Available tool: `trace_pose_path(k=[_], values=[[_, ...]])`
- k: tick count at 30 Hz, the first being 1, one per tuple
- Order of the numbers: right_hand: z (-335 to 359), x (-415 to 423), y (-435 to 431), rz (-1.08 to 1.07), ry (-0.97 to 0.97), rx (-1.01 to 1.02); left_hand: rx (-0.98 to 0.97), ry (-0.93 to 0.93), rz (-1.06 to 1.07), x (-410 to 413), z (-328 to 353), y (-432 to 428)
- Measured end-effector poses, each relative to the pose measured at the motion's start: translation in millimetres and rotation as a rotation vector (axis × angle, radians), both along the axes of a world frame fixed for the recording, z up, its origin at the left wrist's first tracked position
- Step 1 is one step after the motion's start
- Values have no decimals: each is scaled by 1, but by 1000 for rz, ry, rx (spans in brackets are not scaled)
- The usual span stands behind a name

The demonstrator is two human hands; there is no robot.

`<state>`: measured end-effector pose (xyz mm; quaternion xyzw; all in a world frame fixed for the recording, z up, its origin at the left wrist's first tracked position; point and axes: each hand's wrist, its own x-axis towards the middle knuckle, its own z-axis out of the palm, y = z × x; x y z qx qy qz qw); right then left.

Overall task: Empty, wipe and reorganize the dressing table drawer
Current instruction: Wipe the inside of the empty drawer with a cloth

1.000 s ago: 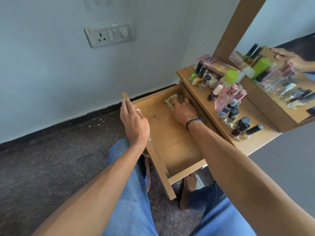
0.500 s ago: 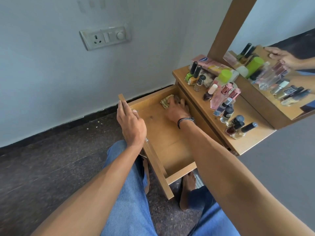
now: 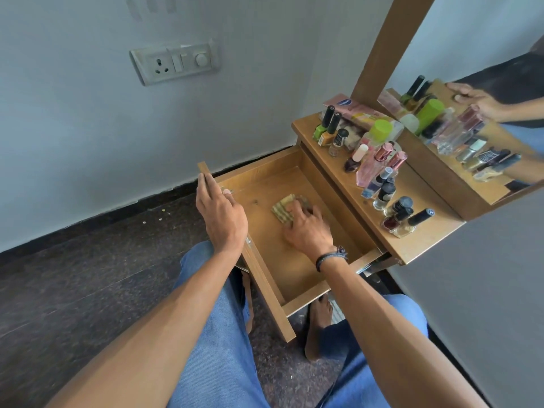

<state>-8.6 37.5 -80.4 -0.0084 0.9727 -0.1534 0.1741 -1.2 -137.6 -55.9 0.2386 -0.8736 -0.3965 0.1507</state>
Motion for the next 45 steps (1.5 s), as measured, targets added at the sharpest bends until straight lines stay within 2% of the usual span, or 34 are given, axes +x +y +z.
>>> trace_pose_path(k=[8, 16, 20, 25, 37, 45], values=[[12, -54, 7, 36, -88, 37, -5, -7, 6, -3, -1, -1], [18, 0, 29, -35, -107, 86, -23, -8, 10, -4, -1, 0], [31, 37, 35, -107, -139, 180, -25, -3, 1, -4, -3, -1], [38, 60, 32, -107, -83, 315, -20, 6, -13, -1, -3, -1], [39, 105, -29, 149, 57, 259, -24, -29, -27, -1, 1, -1], [63, 95, -8, 133, -69, 114, -32, -56, -22, -1, 0, -3]])
